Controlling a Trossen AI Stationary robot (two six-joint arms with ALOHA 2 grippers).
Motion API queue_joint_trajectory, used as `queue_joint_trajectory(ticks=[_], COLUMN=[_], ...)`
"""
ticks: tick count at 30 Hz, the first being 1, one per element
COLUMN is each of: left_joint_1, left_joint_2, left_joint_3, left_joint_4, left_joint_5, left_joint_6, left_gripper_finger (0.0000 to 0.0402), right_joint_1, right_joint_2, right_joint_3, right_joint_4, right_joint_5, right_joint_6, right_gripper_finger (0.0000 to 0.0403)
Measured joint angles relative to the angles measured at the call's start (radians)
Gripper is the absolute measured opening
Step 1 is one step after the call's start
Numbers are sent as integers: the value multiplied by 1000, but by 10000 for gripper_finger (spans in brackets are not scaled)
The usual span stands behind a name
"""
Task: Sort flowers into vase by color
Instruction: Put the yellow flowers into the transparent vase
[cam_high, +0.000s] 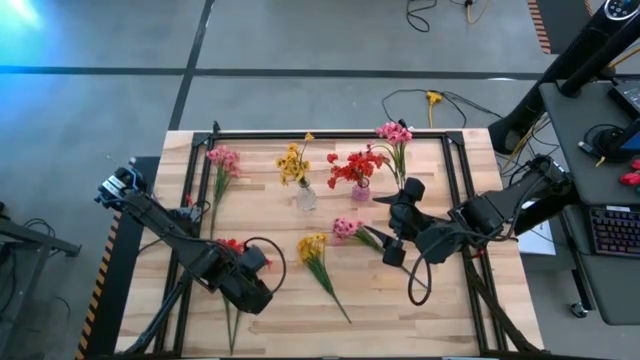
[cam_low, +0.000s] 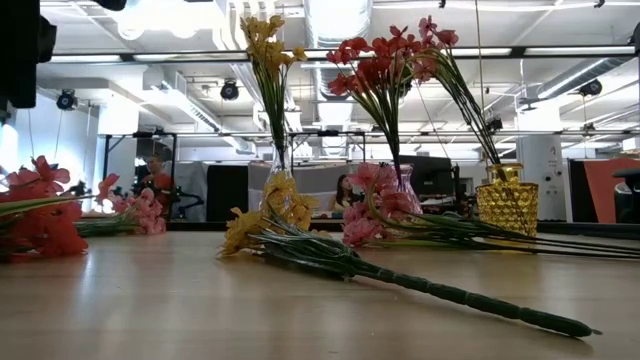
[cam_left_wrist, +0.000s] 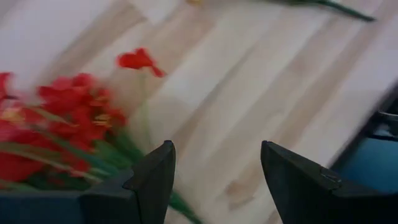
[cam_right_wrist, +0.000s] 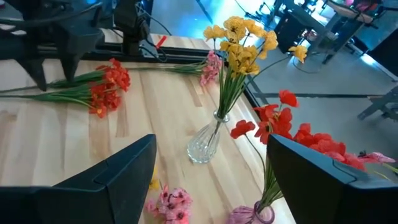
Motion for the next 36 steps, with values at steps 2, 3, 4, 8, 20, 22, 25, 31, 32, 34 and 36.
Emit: queue_joint_trajectory(ticks=[2,3,4,8,20,22,25,31,32,34,36], left_joint_1=[0,0,0,0,23,25,25,25,25,25,25], left_joint_2=[0,0,0,0,-3,-3,-3,-4,-4,-4,-4], left_joint_3=[0,0,0,0,0,0,0,0,0,0,0], left_joint_4=[-42,-69,-99,-202,-310,-310,-310,-310,-309,-309,-309], left_joint_5=[-3,-3,-1,23,6,-22,-89,-197,-205,-226,-253], left_joint_6=[0,-1,-4,-13,84,126,202,305,314,331,347], left_gripper_finger=[219,219,219,219,219,219,219,219,219,219,219], right_joint_1=[0,0,0,0,0,0,0,-15,-19,-30,-40], right_joint_2=[0,1,1,0,22,42,91,218,237,272,305], right_joint_3=[0,0,0,0,0,0,0,-1,-1,-1,-1], right_joint_4=[0,0,-1,-29,-215,-235,-215,-182,-180,-179,-174], right_joint_5=[0,0,-1,-37,-362,-386,-460,-520,-519,-519,-518], right_joint_6=[40,67,95,182,561,600,621,658,670,692,709], right_gripper_finger=[298,297,297,297,290,288,288,284,283,281,279])
